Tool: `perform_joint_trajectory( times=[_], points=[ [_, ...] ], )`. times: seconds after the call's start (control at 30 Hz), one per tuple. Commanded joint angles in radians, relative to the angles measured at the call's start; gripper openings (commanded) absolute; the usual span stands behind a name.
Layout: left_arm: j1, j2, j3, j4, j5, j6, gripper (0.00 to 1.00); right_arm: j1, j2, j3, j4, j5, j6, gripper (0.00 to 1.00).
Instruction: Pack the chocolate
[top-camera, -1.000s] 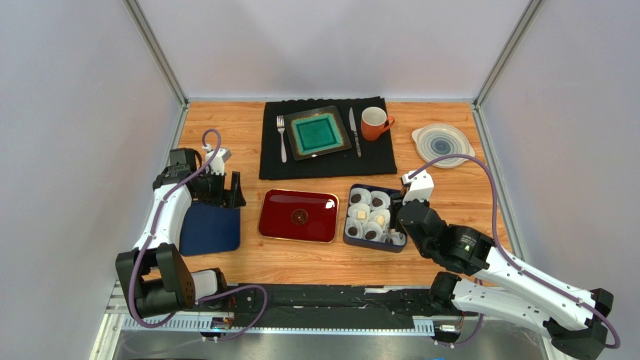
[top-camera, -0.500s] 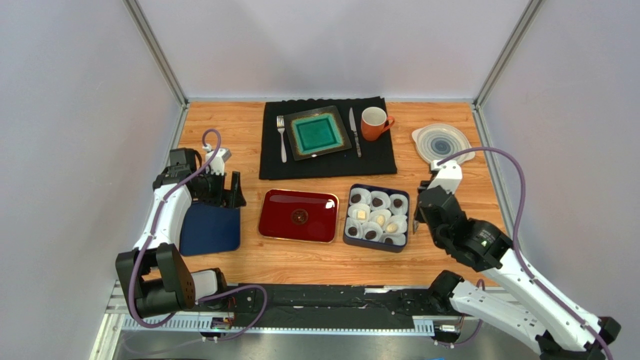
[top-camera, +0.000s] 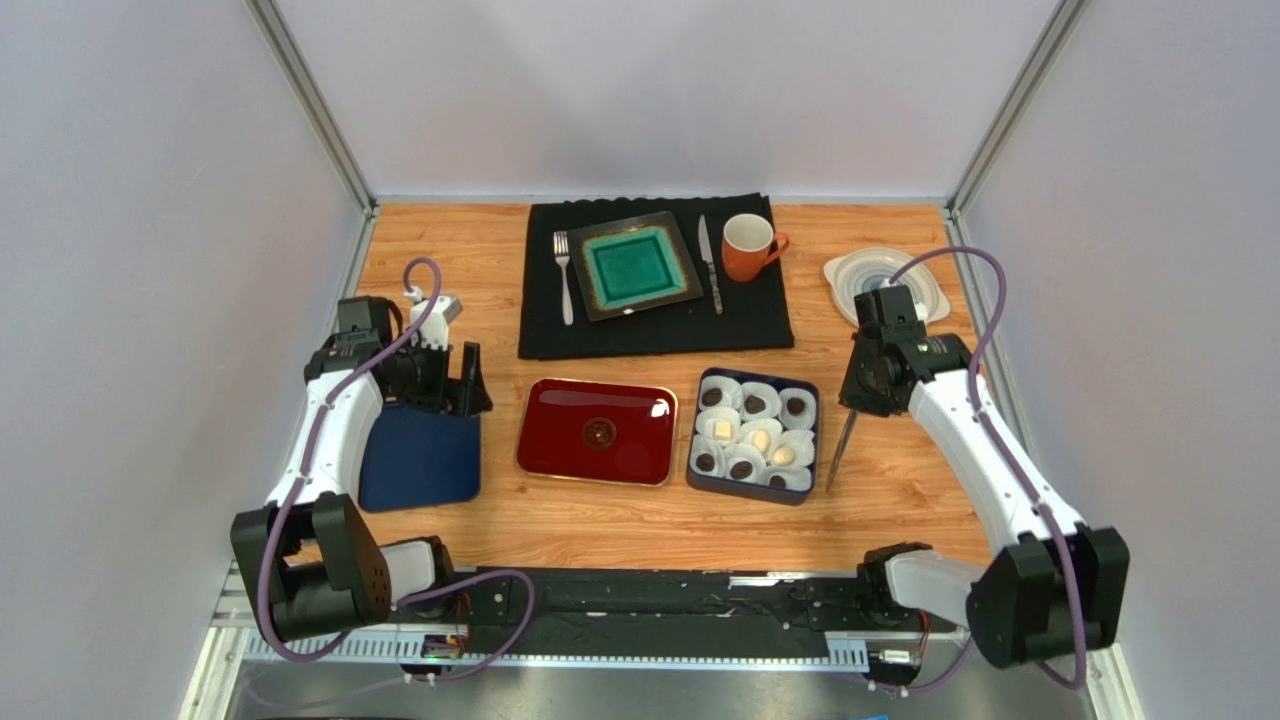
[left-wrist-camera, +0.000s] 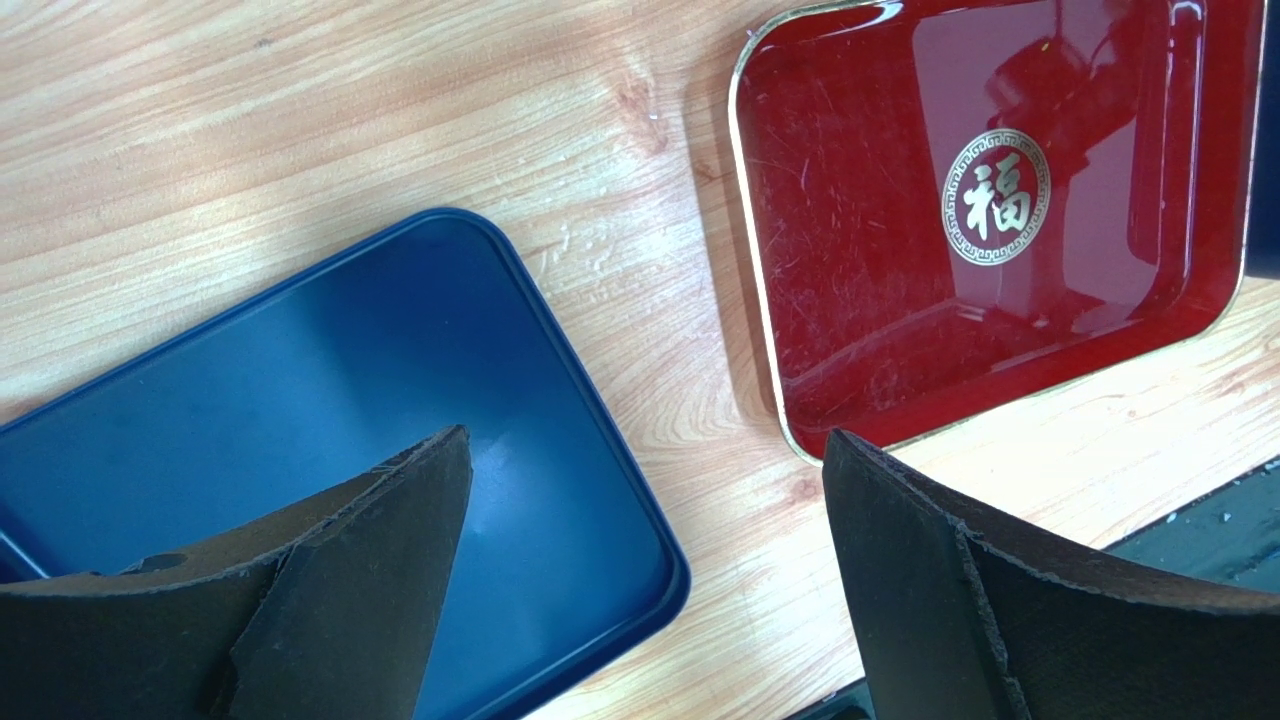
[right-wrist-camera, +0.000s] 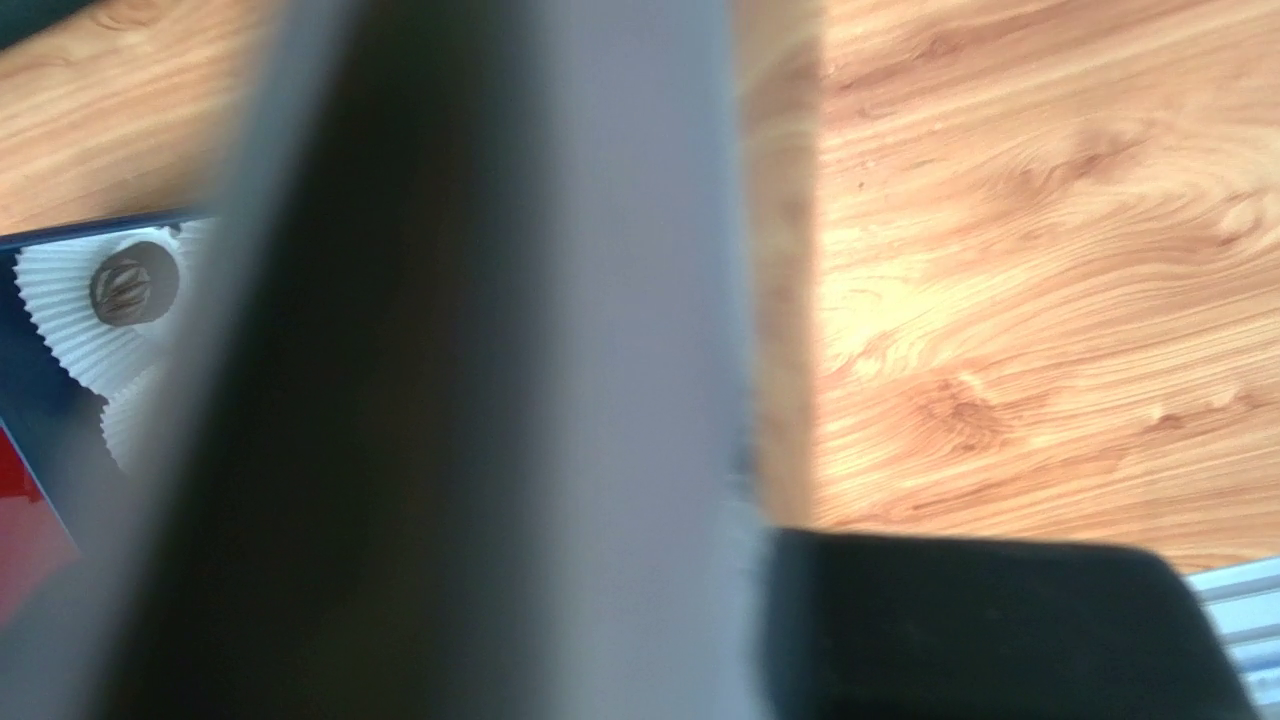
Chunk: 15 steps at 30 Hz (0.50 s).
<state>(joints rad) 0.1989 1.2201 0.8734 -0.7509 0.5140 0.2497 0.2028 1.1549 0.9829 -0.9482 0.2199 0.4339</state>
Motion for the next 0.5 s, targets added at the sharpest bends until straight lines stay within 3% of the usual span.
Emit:
perform_joint_trajectory(
  times=[0.0,0.2,0.37,0.47],
  points=[
    [0.008,-0.024,-0.01,0.021,-0.011,0.04,0.96,-0.045,0.057,0.088,0.0,-0.116,-0.03,0.07],
    [0.008,0.033,-0.027,0.039,-0.086,0.046,0.96,-0.187,0.167,0.062,0.029,-0.189,-0.047,0.12],
    [0.001,0.038,-0.123,0.152,-0.189,-0.022,0.96,-0.233,0.247,0.039,0.058,-0.205,-0.02,0.29],
    [-0.039,0.027,-0.172,0.214,-0.253,-0.043,0.88,-0.244,0.281,0.02,0.081,-0.203,-0.008,0.31]
  ],
)
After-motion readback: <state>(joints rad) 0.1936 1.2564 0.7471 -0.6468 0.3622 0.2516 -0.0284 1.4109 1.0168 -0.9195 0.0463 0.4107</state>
